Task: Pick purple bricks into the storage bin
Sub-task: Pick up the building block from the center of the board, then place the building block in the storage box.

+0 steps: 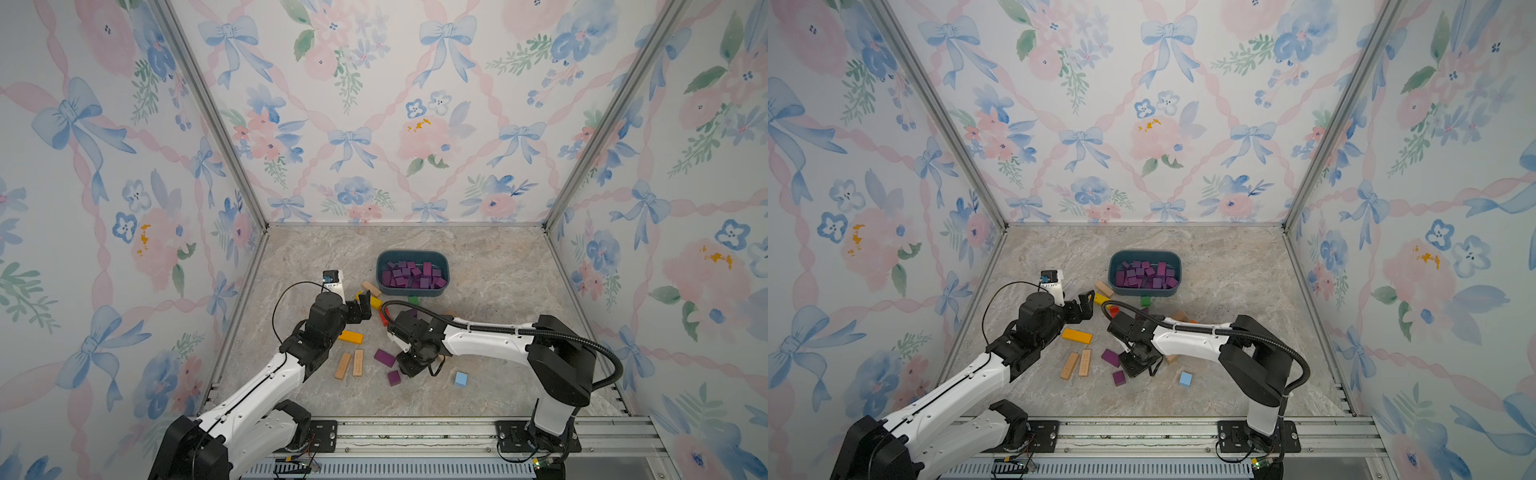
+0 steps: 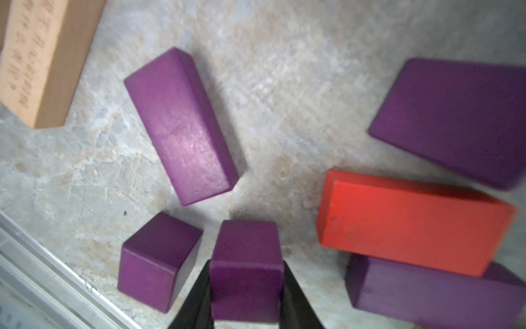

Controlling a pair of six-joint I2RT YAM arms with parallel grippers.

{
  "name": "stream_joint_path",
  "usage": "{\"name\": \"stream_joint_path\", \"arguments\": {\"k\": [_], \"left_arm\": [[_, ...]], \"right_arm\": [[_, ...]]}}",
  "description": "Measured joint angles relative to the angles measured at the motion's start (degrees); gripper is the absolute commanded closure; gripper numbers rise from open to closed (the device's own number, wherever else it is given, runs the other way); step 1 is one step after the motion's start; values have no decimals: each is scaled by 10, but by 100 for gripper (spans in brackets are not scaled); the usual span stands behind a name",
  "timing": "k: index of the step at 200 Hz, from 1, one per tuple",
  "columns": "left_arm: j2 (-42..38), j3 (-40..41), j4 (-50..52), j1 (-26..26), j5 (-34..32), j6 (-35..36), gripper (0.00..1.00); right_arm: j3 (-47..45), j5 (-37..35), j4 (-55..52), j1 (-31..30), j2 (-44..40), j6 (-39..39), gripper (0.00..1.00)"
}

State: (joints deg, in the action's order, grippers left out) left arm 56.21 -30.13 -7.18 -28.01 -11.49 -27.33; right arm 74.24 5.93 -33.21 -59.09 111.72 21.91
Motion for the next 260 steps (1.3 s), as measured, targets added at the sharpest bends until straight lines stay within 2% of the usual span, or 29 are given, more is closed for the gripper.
{"name": "stream_joint_path", "arguments": {"k": [46, 114, 154, 200, 227, 251, 260], "left_arm": [[14, 0, 1, 3, 0, 0, 2], [32, 0, 11, 4, 0, 0, 2], [37, 0, 13, 4, 4, 0, 2], [55, -1, 13, 4, 20, 0, 2], [75, -7, 14, 4, 35, 0, 2], [95, -17, 15, 4, 47, 0, 2], [103, -23, 15, 4, 52, 1, 2]], "right_arm": [[10, 3, -3, 60, -37, -5, 69], [169, -7, -8, 194, -48, -14, 67], [273, -17, 5, 246, 10, -13, 67], [307, -20, 7, 284, 103, -2, 65], [331, -28, -1, 298, 139, 0, 55], [357, -42, -9, 302, 151, 2, 38], [360, -47, -8, 302, 151, -3, 36]]}}
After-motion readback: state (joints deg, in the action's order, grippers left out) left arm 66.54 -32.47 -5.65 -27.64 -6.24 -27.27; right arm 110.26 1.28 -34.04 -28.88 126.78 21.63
